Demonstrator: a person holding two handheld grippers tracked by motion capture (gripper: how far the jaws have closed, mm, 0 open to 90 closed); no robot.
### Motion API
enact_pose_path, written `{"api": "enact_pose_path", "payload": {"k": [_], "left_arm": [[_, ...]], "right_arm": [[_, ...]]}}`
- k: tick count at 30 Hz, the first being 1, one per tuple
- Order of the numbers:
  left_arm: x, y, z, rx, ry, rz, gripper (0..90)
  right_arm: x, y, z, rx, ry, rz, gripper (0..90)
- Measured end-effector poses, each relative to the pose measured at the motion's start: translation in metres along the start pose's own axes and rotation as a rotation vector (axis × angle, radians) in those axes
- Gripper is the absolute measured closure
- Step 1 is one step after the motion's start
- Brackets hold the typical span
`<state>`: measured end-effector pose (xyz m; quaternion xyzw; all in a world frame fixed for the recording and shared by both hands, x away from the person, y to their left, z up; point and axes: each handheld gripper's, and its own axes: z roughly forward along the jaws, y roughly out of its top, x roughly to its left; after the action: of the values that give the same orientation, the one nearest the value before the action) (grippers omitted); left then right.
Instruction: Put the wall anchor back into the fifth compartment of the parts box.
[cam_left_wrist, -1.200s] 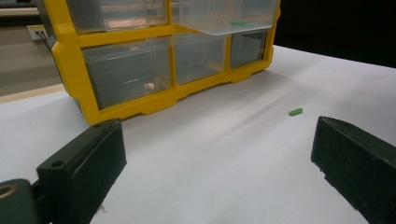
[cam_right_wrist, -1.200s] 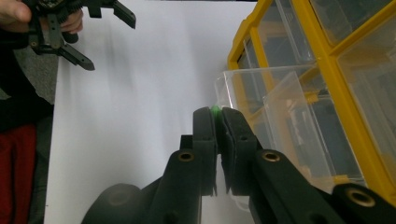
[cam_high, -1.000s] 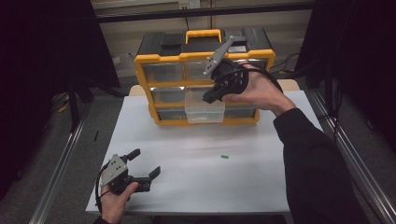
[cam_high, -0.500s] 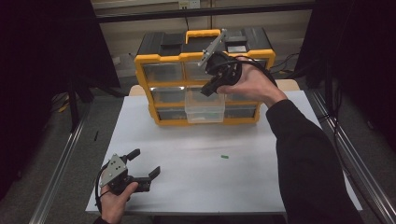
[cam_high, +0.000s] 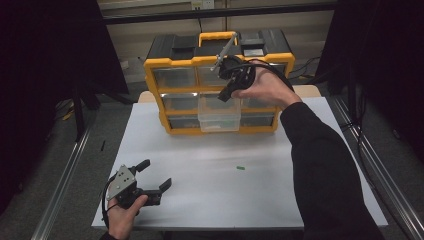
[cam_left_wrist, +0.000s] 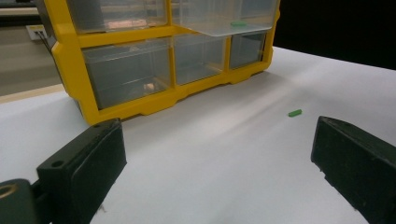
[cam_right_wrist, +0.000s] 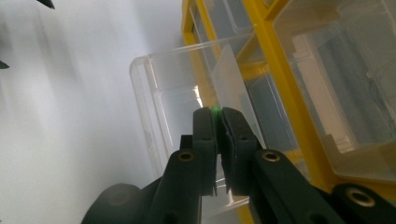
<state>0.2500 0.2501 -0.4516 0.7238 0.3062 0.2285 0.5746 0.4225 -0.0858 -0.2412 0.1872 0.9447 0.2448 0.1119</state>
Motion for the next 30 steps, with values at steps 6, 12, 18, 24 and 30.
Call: {"api": "enact_pose_path", "payload": {"k": [6, 12, 18, 24, 30], "left_arm": [[0.0, 0.0, 0.0, -0.007, -0.009, -0.004, 3.1], [0.0, 0.0, 0.0, -0.001, 0.0, 0.002, 3.1], [0.0, 0.0, 0.0, -0.004, -0.008, -0.001, 3.1], [0.0, 0.0, 0.0, 0.005, 0.002, 0.006, 3.1], [0.0, 0.0, 0.0, -0.004, -0.006, 0.001, 3.1]], "right_arm": [[-0.003, 0.0, 0.008, 0.029, -0.002, 0.008, 84.7], [-0.002, 0.002, 0.013, 0.05, 0.004, 0.015, 84.7], [-0.003, 0.002, 0.025, 0.096, 0.029, 0.006, 84.7], [-0.002, 0.002, 0.037, 0.128, 0.041, 0.01, 84.7], [-0.003, -0.002, 0.046, 0.161, 0.044, 0.011, 84.6]]}}
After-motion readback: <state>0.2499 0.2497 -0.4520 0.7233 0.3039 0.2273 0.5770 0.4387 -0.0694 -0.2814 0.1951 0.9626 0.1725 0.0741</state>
